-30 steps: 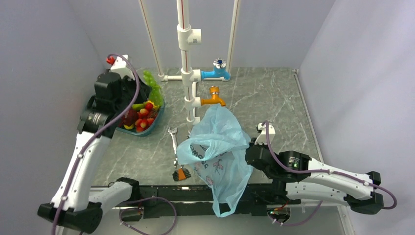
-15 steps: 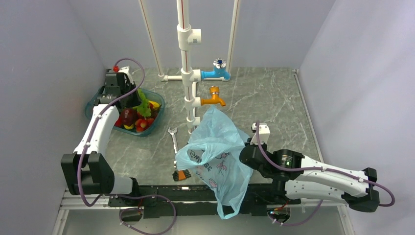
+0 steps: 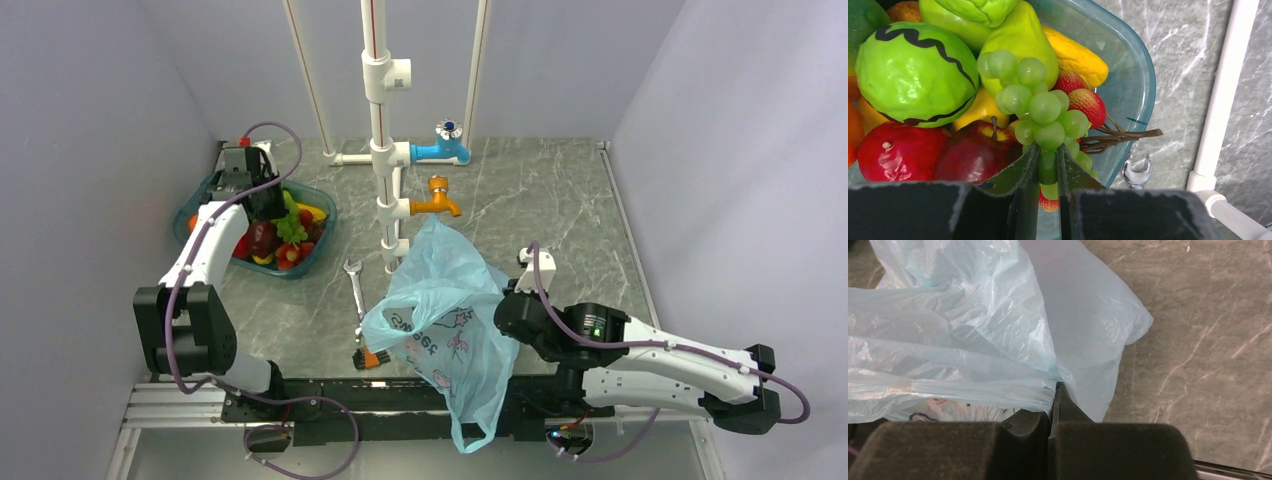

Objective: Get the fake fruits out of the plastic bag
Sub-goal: Place the fake fruit in the bin.

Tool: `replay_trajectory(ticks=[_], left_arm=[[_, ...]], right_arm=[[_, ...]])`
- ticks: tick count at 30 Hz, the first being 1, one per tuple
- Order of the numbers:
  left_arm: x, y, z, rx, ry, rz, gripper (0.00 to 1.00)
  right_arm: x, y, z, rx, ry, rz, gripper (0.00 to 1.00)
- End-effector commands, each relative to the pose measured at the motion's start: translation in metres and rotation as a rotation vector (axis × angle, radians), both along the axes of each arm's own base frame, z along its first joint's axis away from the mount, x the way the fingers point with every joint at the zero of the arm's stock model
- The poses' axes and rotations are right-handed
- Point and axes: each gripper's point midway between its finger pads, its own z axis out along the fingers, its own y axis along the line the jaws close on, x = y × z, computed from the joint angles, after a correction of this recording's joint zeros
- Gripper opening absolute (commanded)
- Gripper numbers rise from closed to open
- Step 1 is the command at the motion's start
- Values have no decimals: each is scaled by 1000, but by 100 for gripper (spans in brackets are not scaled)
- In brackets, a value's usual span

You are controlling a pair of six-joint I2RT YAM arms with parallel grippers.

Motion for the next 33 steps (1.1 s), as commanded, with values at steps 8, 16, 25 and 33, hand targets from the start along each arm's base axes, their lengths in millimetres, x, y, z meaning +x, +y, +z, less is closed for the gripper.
replay_trajectory(ticks=[8, 16, 25, 33], left_arm=[[13, 14, -9, 71, 57, -7, 0], [12, 20, -15, 102, 80, 7, 3], [11, 16, -3, 86, 39, -4, 35], [9, 10, 9, 64, 3, -25, 56]], right_arm=[[-12, 6, 34, 135, 44, 25, 0], [-17, -1, 25, 140, 74, 3, 0], [-7, -19, 41, 81, 11, -51, 0], [-3, -21, 39, 32, -1, -61, 0]])
